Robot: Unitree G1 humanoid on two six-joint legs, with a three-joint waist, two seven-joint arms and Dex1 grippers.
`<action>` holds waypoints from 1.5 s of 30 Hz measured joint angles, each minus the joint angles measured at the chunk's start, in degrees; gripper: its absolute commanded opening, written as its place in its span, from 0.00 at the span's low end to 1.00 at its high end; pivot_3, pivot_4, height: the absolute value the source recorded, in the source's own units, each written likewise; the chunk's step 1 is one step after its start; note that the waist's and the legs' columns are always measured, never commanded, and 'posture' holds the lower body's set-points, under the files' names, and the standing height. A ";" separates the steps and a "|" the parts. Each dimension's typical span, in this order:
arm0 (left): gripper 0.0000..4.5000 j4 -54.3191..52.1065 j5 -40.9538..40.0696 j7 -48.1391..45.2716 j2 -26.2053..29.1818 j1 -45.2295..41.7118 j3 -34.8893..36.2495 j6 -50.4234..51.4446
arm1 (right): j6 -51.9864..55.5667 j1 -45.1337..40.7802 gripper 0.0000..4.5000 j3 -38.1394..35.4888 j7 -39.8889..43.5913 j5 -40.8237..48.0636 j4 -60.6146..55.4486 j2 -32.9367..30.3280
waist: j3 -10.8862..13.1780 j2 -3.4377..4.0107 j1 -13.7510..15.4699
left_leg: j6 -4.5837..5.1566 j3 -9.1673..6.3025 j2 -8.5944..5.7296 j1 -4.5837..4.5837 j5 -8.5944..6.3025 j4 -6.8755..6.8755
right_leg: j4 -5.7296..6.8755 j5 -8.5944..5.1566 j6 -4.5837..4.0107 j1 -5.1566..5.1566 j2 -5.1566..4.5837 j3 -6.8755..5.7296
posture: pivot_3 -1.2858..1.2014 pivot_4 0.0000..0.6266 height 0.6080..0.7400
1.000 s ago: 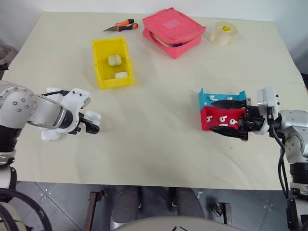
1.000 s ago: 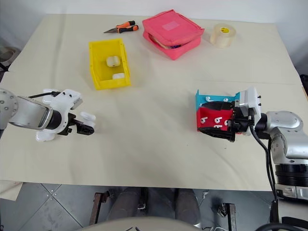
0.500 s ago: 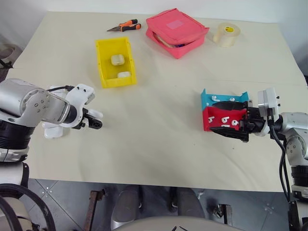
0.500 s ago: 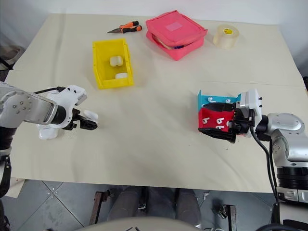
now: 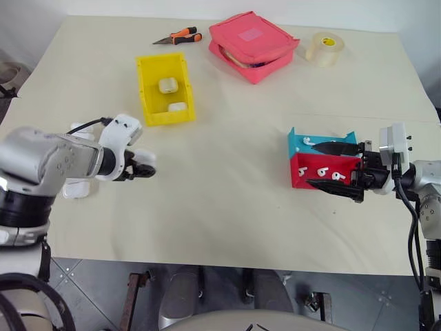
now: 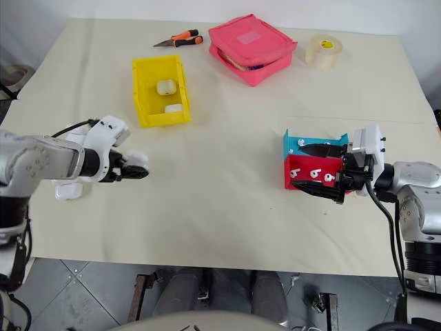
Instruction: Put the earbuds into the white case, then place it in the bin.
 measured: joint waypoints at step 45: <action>0.62 23.68 17.90 -47.97 -37.60 4.07 -7.86 -66.15 | 29.83 2.50 0.96 10.97 -23.02 -10.89 -18.53 -26.30 | -0.01 0.01 0.00 | 0.25 -0.05 -0.04 -0.07 -0.01 0.11 | -0.02 0.05 0.06 0.05 -0.09 -0.16 | 0.52 0.24 1.00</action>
